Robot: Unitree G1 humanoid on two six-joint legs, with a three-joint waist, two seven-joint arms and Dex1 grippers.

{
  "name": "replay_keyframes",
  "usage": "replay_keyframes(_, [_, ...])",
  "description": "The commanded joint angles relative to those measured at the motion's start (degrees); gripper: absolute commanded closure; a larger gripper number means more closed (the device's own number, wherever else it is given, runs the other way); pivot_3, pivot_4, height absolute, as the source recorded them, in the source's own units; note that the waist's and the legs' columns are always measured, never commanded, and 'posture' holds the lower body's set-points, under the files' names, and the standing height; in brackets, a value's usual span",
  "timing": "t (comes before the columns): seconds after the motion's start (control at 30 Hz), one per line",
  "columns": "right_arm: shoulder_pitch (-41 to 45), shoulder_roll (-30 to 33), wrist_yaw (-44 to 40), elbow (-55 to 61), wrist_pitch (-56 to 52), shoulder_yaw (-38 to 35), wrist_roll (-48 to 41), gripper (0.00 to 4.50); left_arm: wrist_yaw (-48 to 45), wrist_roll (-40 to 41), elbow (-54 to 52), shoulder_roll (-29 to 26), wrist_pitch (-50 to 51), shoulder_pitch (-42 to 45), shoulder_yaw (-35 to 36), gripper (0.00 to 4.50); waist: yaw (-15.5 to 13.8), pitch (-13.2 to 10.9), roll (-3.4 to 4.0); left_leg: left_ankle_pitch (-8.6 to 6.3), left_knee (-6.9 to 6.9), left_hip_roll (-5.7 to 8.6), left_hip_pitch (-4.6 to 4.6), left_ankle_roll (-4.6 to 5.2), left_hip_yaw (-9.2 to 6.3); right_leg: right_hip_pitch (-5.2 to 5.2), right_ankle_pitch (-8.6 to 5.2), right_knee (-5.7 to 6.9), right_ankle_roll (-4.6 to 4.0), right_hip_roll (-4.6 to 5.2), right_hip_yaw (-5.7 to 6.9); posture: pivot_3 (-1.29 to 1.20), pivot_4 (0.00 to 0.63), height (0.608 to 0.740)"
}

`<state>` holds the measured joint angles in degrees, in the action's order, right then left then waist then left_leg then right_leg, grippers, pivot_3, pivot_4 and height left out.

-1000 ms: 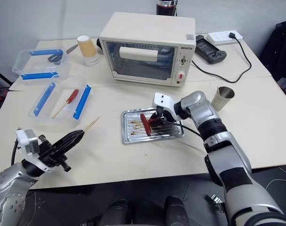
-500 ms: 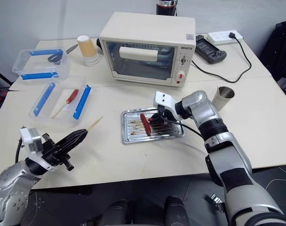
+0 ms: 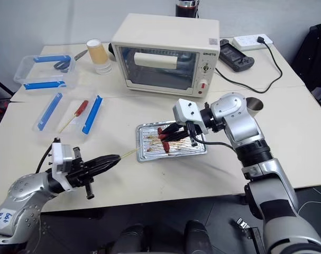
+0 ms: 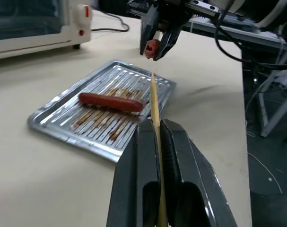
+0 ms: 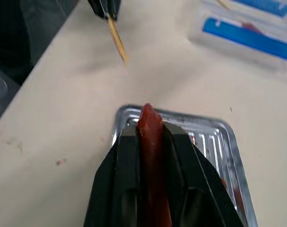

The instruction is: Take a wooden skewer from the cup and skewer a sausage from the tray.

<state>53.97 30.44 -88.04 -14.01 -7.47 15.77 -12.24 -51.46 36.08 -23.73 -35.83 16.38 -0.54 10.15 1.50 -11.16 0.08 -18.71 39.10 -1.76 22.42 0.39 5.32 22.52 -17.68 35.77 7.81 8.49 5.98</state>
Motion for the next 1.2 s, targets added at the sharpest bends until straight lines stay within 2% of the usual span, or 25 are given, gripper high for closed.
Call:
replay_keyframes(0.03, [0.02, 1.17, -3.59, 4.81, -1.44, 0.09, -2.44, 3.85, -0.8, 0.81, -2.39, -0.42, 0.48, 1.82, -1.07, 4.5, 0.05, 0.0, 0.0, 0.0, 0.0, 0.0, 0.0, 0.0, 0.0, 0.0, 0.0, 0.0, 0.0, 0.0, -0.01, 0.0, 0.15, 0.74])
replay_keyframes(1.2, [-0.7, 3.02, -2.98, 6.16, -0.66, 2.04, -2.61, 3.85, -0.14, -0.98, 0.39, 1.71, 1.09, 6.48, -3.88, 4.5, 0.04, 0.0, 0.0, 0.0, 0.01, 0.01, 0.0, 0.0, 0.0, -0.01, 0.0, 0.0, 0.0, 0.0, 0.0, 0.0, 0.15, 0.74])
